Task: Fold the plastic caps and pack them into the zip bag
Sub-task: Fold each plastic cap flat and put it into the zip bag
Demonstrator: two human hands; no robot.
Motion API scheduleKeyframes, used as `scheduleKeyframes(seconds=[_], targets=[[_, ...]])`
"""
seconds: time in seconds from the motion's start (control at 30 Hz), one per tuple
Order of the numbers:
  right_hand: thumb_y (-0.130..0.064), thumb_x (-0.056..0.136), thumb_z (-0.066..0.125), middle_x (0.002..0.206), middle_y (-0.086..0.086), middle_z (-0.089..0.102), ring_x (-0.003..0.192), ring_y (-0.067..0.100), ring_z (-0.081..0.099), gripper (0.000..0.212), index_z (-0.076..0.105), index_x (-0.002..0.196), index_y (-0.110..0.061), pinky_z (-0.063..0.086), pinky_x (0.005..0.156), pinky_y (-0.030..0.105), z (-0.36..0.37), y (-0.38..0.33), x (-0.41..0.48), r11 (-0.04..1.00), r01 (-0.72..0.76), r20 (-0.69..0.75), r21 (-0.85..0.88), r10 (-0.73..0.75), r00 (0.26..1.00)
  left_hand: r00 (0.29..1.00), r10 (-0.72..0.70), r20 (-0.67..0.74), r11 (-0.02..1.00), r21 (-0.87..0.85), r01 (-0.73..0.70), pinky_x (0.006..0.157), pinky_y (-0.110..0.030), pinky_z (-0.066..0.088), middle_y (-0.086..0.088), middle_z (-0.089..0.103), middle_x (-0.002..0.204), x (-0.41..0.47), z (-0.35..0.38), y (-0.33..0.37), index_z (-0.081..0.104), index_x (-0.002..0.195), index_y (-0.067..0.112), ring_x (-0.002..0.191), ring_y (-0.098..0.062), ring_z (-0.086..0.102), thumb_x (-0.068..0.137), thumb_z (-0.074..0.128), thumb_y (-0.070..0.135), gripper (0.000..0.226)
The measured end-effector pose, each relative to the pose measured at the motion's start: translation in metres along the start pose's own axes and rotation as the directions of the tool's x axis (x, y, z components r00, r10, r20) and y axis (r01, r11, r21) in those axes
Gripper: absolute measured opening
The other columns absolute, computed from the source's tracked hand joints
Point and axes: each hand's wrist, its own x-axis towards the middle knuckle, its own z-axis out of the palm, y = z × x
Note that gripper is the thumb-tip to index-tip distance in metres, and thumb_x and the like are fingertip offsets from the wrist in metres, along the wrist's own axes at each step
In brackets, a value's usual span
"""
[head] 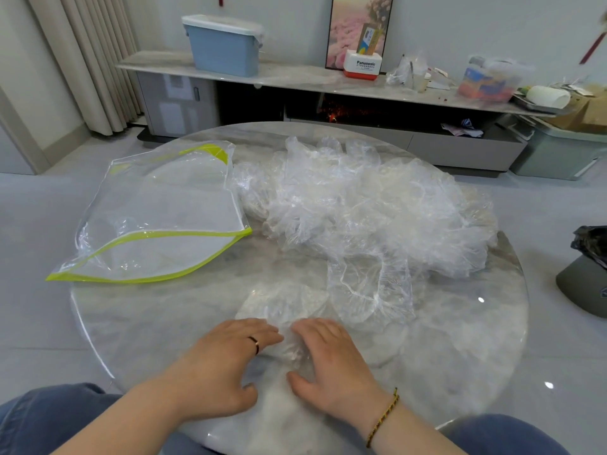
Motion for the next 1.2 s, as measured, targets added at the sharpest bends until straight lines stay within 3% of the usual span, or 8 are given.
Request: scheduleKeyframes(seconds=[0.33, 0.4, 0.5, 0.57, 0.7, 0.97, 1.07, 1.2], targets=[[-0.045, 0.057, 0.039, 0.079, -0.018, 0.060, 0.082, 0.001, 0.045, 0.036, 0.051, 0.087, -0.030, 0.035, 0.081, 0.011, 0.009, 0.002, 0.013, 0.991, -0.109, -0.105, 0.079, 0.117, 0.988, 0.977, -0.181, -0.114, 0.982, 0.042, 0.186, 0.078, -0.008, 0.039, 0.013, 0.064, 0.102, 0.032, -0.001, -0.006, 0.061, 0.108, 0.029, 0.094, -0.002, 0.061, 0.061, 0.044, 0.016, 0.052], [-0.038, 0.058, 0.039, 0.074, -0.016, 0.061, 0.079, 0.003, 0.042, 0.029, 0.057, 0.079, -0.027, 0.033, 0.076, 0.016, 0.009, 0.002, 0.012, 0.987, -0.119, -0.114, 0.110, 0.132, 0.985, 0.968, -0.221, -0.117, 0.973, 0.048, 0.228, 0.067, -0.010, 0.042, 0.008, 0.067, 0.084, 0.030, -0.002, -0.004, 0.069, 0.096, 0.031, 0.077, -0.009, 0.067, 0.063, 0.047, 0.023, 0.040], [-0.040, 0.058, 0.036, 0.066, -0.021, 0.053, 0.075, 0.002, 0.043, 0.039, 0.065, 0.074, -0.020, 0.034, 0.072, 0.015, -0.001, 0.001, 0.011, 0.943, -0.216, -0.074, 0.253, 0.241, 0.968, 0.924, -0.372, -0.094, 0.898, -0.287, 0.332, 0.074, -0.005, 0.037, 0.021, 0.063, 0.071, 0.017, -0.003, -0.001, 0.067, 0.086, 0.039, 0.078, -0.004, 0.063, 0.052, 0.032, 0.050, 0.050], [-0.052, 0.054, 0.024, 0.067, -0.022, 0.043, 0.080, 0.004, 0.042, 0.060, 0.065, 0.083, -0.019, 0.033, 0.078, 0.018, -0.011, -0.003, 0.012, 0.832, -0.383, 0.127, 0.401, 0.363, 0.923, 0.882, -0.466, -0.072, 0.764, -0.535, 0.360, 0.071, 0.002, 0.036, 0.040, 0.059, 0.069, 0.015, -0.004, 0.005, 0.058, 0.077, 0.042, 0.077, 0.014, 0.058, 0.045, 0.039, 0.053, 0.039], [-0.052, 0.081, 0.036, 0.087, -0.010, 0.048, 0.092, 0.010, 0.035, 0.041, 0.056, 0.108, -0.028, 0.025, 0.082, 0.017, -0.018, -0.005, 0.018, 0.742, -0.535, 0.217, 0.403, 0.491, 0.844, 0.773, -0.631, -0.065, 0.597, -0.676, 0.431, 0.060, -0.004, 0.040, 0.017, 0.062, 0.070, 0.028, 0.000, 0.009, 0.059, 0.080, 0.025, 0.067, -0.001, 0.060, 0.076, 0.070, 0.023, 0.012], [-0.042, 0.094, 0.040, 0.102, -0.002, 0.062, 0.100, 0.015, 0.054, 0.038, 0.043, 0.127, -0.024, 0.024, 0.090, 0.022, -0.006, -0.004, 0.040, 0.765, -0.602, 0.167, 0.227, 0.579, 0.798, 0.613, -0.764, -0.203, 0.626, -0.464, 0.627, 0.066, -0.030, 0.038, 0.003, 0.049, 0.069, 0.044, 0.006, 0.012, 0.043, 0.133, 0.015, 0.072, -0.020, 0.054, 0.089, 0.056, 0.022, 0.046], [-0.046, 0.095, 0.036, 0.107, 0.000, 0.064, 0.102, 0.017, 0.055, 0.041, 0.042, 0.129, -0.025, 0.027, 0.091, 0.025, -0.004, -0.001, 0.046, 0.826, -0.555, 0.170, 0.102, 0.535, 0.827, 0.742, -0.398, -0.540, 0.885, -0.014, 0.465, 0.085, -0.036, 0.036, -0.010, 0.064, 0.090, 0.045, 0.019, 0.008, 0.050, 0.120, 0.015, 0.092, -0.026, 0.050, 0.086, 0.042, 0.034, 0.040], [-0.043, 0.097, 0.033, 0.108, 0.000, 0.067, 0.104, 0.018, 0.058, 0.040, 0.042, 0.130, -0.022, 0.027, 0.091, 0.026, -0.008, -0.002, 0.051, 0.861, -0.509, 0.188, 0.020, 0.497, 0.847, 0.891, -0.287, -0.353, 0.928, 0.129, 0.350, 0.107, -0.030, 0.009, -0.009, 0.068, 0.109, 0.047, 0.034, 0.012, 0.061, 0.114, 0.012, 0.112, -0.022, 0.046, 0.100, 0.006, 0.036, 0.062]])
